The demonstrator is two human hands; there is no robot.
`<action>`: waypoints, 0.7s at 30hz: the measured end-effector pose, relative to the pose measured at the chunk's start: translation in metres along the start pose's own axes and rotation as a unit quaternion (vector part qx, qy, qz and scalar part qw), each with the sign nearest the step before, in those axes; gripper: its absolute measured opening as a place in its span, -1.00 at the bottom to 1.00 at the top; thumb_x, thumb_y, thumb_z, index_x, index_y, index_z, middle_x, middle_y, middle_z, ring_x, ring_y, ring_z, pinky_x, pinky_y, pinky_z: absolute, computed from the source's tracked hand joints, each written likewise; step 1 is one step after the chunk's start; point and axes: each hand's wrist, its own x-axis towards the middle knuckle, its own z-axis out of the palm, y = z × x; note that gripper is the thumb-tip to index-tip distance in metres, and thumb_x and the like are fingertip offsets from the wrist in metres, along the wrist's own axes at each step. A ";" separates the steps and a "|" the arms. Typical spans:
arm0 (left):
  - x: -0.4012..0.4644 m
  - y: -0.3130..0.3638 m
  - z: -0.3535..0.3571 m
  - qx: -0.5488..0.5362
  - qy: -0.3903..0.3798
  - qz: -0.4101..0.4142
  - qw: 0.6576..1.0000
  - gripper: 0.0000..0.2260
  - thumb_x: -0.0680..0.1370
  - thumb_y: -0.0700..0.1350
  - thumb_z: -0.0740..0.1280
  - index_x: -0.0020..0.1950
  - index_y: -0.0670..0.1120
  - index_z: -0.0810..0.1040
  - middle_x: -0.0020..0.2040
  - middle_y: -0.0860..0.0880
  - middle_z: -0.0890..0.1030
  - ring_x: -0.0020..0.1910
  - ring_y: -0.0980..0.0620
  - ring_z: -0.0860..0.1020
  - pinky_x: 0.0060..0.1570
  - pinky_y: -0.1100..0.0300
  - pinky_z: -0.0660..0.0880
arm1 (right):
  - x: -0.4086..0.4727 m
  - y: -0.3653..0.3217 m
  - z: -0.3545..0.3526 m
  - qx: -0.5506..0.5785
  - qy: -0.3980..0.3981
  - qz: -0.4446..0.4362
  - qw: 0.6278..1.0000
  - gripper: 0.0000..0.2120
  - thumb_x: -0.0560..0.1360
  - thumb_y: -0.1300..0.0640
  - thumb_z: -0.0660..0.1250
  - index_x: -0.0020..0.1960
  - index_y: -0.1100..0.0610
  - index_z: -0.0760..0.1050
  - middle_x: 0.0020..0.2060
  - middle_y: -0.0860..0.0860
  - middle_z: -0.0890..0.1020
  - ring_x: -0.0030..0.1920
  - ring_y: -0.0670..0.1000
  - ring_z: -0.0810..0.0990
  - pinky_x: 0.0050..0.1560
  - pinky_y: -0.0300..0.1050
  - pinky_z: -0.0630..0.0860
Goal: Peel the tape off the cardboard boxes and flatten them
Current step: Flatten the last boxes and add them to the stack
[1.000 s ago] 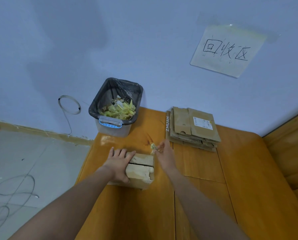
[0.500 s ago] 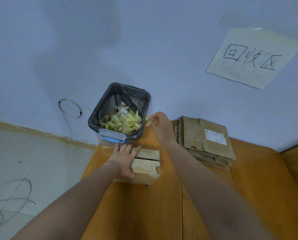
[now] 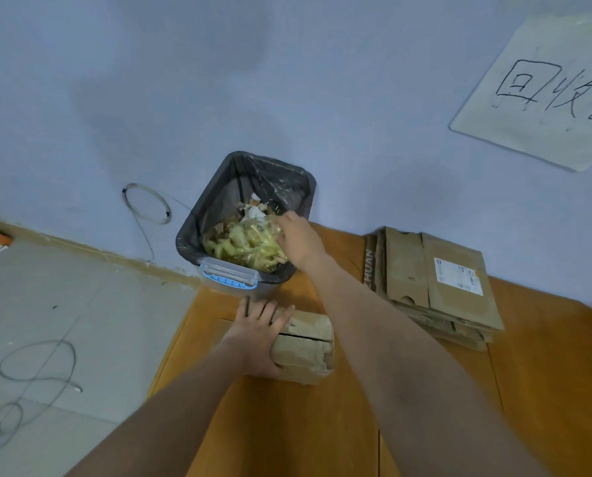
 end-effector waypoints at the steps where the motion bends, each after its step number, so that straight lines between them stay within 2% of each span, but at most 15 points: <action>1: -0.001 0.001 0.001 0.004 0.001 -0.001 1.000 0.04 0.30 0.48 0.17 0.54 0.06 -0.30 0.51 -0.14 0.05 0.50 -0.19 0.00 0.40 -0.30 -0.20 | 0.000 0.001 0.002 -0.025 -0.021 -0.009 0.999 -0.59 0.62 0.23 0.13 0.46 0.13 0.31 0.33 0.08 0.39 0.26 0.14 0.38 0.18 0.04 0.42; 3: -0.003 0.003 0.002 0.003 0.001 0.000 1.000 0.04 0.31 0.48 0.17 0.55 0.04 -0.29 0.52 -0.14 0.04 0.51 -0.19 -0.01 0.40 -0.30 -0.20 | 0.001 0.003 0.001 -0.042 -0.049 -0.009 0.998 -0.57 0.64 0.19 0.08 0.51 0.11 0.22 0.40 0.06 0.35 0.31 0.15 0.35 0.20 0.06 0.41; 5: -0.004 0.004 0.000 0.001 -0.004 -0.002 1.000 0.04 0.32 0.48 0.19 0.56 0.03 -0.28 0.52 -0.13 0.03 0.51 -0.18 -0.01 0.40 -0.30 -0.20 | 0.000 0.007 -0.003 -0.025 -0.071 0.007 0.997 -0.53 0.67 0.11 0.02 0.56 0.05 0.07 0.48 0.03 0.26 0.39 0.15 0.26 0.32 0.09 0.34; 8: -0.004 0.005 -0.005 0.004 -0.019 -0.007 1.000 0.05 0.33 0.48 0.19 0.56 0.03 -0.30 0.53 -0.12 0.01 0.52 -0.18 -0.03 0.41 -0.31 -0.20 | -0.011 0.012 -0.012 0.091 -0.071 0.040 0.993 -0.52 0.69 0.01 -0.03 0.57 -0.02 -0.06 0.56 0.00 0.07 0.53 0.12 0.05 0.50 0.05 0.06; 11: -0.006 0.007 -0.008 0.007 -0.040 -0.015 0.999 0.04 0.35 0.47 0.21 0.55 0.04 -0.34 0.55 -0.13 -0.03 0.53 -0.19 -0.07 0.41 -0.30 -0.23 | -0.026 0.015 -0.022 0.172 -0.033 0.065 0.982 -0.50 0.68 -0.03 -0.02 0.57 -0.06 -0.07 0.55 0.00 0.10 0.52 0.07 0.11 0.49 0.05 0.11; 13: -0.008 0.008 -0.010 0.006 -0.048 -0.022 0.999 0.04 0.36 0.43 0.24 0.55 0.05 -0.34 0.55 -0.13 -0.04 0.53 -0.19 -0.08 0.41 -0.30 -0.22 | -0.038 0.016 -0.030 0.161 -0.001 0.076 0.984 -0.52 0.67 -0.02 0.00 0.57 -0.01 0.02 0.52 0.03 0.20 0.49 0.05 0.20 0.44 -0.02 0.17; 14: -0.010 0.009 -0.011 0.005 -0.051 -0.025 0.998 0.04 0.36 0.43 0.25 0.55 0.05 -0.34 0.55 -0.13 -0.03 0.53 -0.20 -0.07 0.42 -0.31 -0.21 | -0.044 0.018 -0.033 0.151 0.014 0.080 0.985 -0.55 0.67 0.00 0.01 0.54 0.05 0.14 0.48 0.06 0.28 0.46 0.06 0.25 0.39 -0.08 0.20; 16: -0.015 0.011 -0.013 -0.001 -0.056 -0.025 0.998 0.04 0.34 0.45 0.24 0.55 0.06 -0.32 0.54 -0.12 -0.01 0.53 -0.20 -0.04 0.42 -0.30 -0.19 | -0.060 0.023 -0.036 0.125 0.034 0.085 0.988 -0.64 0.67 0.05 0.04 0.37 0.16 0.40 0.32 0.11 0.44 0.33 0.08 0.39 0.22 -0.16 0.27; 17: -0.019 0.013 -0.014 -0.004 -0.061 -0.019 0.998 0.05 0.33 0.46 0.23 0.55 0.08 -0.32 0.54 -0.11 0.01 0.53 -0.19 -0.02 0.42 -0.29 -0.18 | -0.069 0.026 -0.036 0.113 0.032 0.089 0.989 -0.66 0.66 0.06 0.05 0.29 0.19 0.46 0.26 0.12 0.47 0.27 0.08 0.43 0.17 -0.16 0.29; 19: -0.031 0.018 -0.015 -0.002 -0.070 0.001 0.998 0.06 0.29 0.49 0.22 0.54 0.10 -0.31 0.52 -0.10 0.04 0.52 -0.17 0.00 0.43 -0.27 -0.17 | -0.093 0.030 -0.033 0.088 0.014 0.097 0.991 -0.66 0.65 0.07 0.08 0.25 0.21 0.50 0.21 0.13 0.48 0.23 0.09 0.45 0.17 -0.10 0.33; 21: -0.045 0.028 -0.015 0.008 -0.067 0.014 0.998 0.06 0.28 0.49 0.21 0.55 0.10 -0.29 0.51 -0.10 0.06 0.51 -0.17 0.01 0.44 -0.27 -0.16 | -0.121 0.031 -0.024 0.048 -0.010 0.099 0.994 -0.66 0.65 0.06 0.09 0.29 0.21 0.47 0.24 0.13 0.47 0.25 0.10 0.44 0.21 -0.06 0.35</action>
